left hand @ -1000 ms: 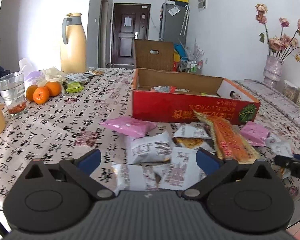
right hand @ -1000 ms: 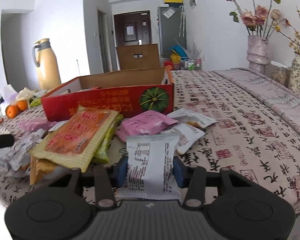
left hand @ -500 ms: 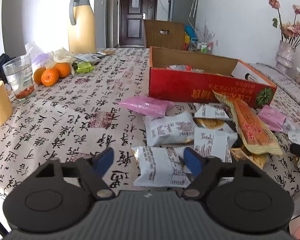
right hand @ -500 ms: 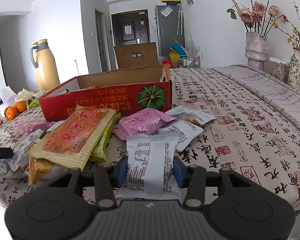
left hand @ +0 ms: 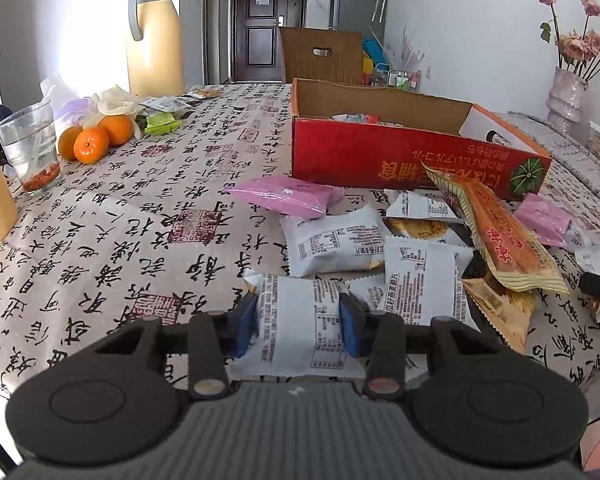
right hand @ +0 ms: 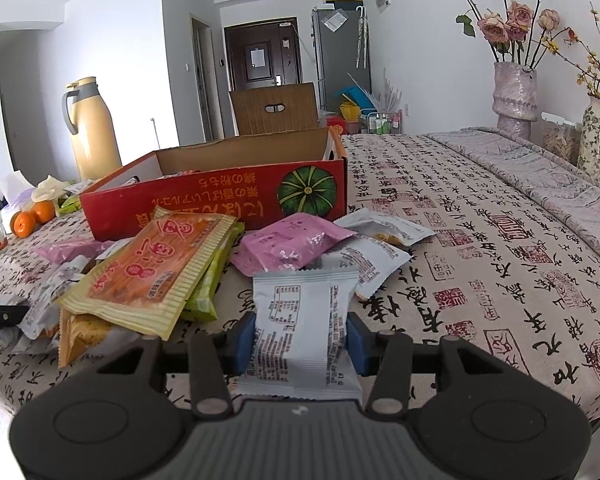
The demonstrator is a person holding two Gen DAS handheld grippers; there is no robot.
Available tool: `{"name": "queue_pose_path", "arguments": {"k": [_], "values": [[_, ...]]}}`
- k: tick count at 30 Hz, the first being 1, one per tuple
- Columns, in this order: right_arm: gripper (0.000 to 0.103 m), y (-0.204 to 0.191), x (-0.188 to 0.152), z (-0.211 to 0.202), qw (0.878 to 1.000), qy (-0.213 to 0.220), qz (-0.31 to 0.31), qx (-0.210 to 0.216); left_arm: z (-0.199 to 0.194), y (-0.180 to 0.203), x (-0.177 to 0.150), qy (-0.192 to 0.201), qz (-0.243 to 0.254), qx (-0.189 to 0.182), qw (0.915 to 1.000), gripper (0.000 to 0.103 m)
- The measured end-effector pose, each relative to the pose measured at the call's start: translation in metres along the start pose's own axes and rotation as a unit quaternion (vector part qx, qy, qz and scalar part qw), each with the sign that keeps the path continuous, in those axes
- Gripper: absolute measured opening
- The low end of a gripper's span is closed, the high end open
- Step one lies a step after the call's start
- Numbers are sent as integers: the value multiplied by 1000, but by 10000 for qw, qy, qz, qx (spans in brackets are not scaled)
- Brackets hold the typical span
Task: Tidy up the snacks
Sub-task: 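Grasp a white snack packet with the right tool while the left tool grasps another white packet, then carry both white packets into the cardboard box and open both tools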
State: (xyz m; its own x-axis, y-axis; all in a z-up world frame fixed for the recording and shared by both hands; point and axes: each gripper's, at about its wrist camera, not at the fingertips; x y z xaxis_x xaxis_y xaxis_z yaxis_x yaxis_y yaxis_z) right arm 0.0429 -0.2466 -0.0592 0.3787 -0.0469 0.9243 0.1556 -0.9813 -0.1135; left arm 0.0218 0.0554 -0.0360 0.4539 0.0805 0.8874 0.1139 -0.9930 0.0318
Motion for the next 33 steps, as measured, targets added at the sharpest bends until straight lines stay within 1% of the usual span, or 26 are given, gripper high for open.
{"name": "queue_pose_path", "arguments": {"k": [10,18,26,33], "values": [[46,1,2,-1,10000,42,14,0,-6,-2,6,127,-11,-6,9999,41],[46,2,6,-3,9999,148,30,47,-9,0,16,316,-38,-67,9995,41],[46,-2,16,1,9996,277,-27,78,-8,3,34,589,-32,-75,9982,41],[46,-6,28,10,9990,431,-52,136,-2,11,53,830,-5,-168,9964,41]]}}
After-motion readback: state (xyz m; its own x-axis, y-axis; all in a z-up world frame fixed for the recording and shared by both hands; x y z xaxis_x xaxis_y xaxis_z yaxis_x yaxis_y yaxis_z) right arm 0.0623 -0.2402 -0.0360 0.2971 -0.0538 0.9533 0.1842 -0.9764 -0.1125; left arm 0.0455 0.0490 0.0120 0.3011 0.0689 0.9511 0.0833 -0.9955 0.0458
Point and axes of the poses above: each gripper's, at about its wrist camera, not at the fingertips, and z roughly the way its jaws point, y to its right, x to its top, and after that the axes turned 12 degrees about y, right-handed
